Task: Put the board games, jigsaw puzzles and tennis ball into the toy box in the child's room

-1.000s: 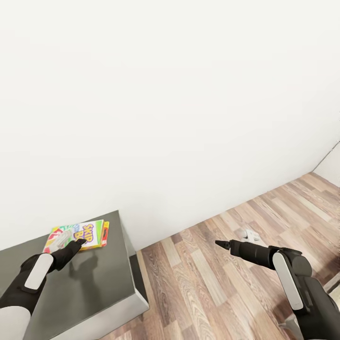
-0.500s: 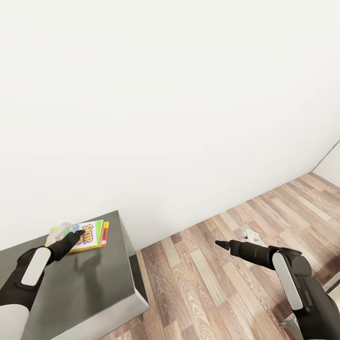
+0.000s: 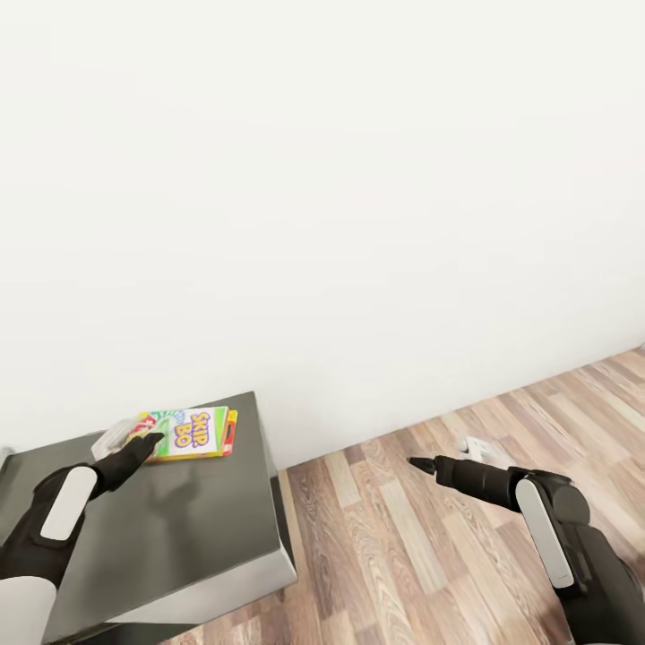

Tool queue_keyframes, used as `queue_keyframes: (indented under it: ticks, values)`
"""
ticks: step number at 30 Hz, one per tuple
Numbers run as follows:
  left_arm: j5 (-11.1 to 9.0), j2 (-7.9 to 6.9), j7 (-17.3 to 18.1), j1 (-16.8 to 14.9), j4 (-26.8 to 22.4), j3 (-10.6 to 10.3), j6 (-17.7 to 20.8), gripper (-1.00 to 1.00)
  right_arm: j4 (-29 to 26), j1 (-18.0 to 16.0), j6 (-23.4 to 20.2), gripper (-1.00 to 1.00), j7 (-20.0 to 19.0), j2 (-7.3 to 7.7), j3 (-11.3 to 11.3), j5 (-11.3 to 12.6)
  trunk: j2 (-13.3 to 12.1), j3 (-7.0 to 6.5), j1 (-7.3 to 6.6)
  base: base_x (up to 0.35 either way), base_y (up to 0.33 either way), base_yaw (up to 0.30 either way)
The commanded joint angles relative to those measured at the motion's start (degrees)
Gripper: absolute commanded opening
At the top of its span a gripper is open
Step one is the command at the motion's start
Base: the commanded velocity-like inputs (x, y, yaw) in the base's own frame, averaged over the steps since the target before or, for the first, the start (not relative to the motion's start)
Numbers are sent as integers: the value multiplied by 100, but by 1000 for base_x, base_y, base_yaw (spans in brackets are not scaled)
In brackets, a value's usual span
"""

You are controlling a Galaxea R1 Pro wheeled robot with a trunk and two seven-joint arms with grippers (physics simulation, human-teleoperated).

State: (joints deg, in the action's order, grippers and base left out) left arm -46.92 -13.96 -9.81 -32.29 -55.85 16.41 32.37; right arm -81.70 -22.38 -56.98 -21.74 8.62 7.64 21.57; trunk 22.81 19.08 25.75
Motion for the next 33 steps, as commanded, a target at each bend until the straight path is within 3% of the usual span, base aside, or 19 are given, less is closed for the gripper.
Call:
queue_keyframes:
  ticks: [1,20,33]
  values:
    - [-60,4,-48,-5,-10,1,35,100,-4,-3,-23,100,-36,0,10,-48,11,10,3,0,0,284]
    - [-63,8,-47,-5,-22,2,66,100,0,-3,-23,100,187,-8,9,-40,11,10,3,0,0,289]
    - [-63,15,-54,-5,-12,-72,61,100,5,-3,-23,100,196,-9,9,-39,11,10,3,69,0,67]
